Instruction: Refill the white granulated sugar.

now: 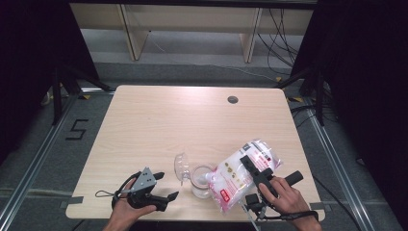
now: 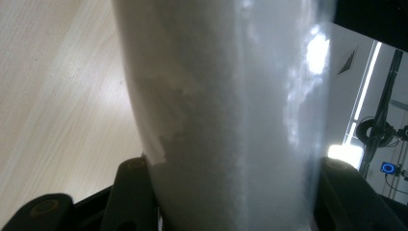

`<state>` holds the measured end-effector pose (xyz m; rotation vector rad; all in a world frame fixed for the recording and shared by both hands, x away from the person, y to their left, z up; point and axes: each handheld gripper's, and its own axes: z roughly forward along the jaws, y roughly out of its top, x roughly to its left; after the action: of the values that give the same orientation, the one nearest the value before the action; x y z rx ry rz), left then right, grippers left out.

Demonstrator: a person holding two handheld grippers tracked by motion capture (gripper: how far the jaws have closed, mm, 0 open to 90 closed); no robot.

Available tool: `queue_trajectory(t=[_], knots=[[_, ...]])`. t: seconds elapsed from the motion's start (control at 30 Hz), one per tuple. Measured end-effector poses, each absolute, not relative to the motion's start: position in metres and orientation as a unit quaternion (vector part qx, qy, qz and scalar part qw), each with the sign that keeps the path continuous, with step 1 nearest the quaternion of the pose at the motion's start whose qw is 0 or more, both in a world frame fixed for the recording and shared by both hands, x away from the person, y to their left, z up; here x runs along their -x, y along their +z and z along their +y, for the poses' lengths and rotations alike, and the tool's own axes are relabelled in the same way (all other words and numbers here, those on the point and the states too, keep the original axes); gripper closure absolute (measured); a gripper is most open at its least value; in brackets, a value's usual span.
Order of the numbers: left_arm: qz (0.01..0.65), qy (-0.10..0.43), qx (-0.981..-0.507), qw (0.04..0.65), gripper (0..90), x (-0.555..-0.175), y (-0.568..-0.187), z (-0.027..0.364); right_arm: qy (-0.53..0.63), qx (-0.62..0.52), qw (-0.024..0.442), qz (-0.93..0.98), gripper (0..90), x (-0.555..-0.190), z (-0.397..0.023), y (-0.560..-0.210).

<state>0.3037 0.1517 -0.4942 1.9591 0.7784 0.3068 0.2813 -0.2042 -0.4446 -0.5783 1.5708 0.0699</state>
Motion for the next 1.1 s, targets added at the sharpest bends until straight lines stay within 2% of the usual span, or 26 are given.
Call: queue_trajectory(t=[1.1], knots=[[0.319, 0.130, -0.807, 0.480, 15.6, -0.3037, -0.4940, 0.1522, 0.035, 0.257, 0.669, 0.697, 54.7, -0.2823, -0.2055, -0.4445]])
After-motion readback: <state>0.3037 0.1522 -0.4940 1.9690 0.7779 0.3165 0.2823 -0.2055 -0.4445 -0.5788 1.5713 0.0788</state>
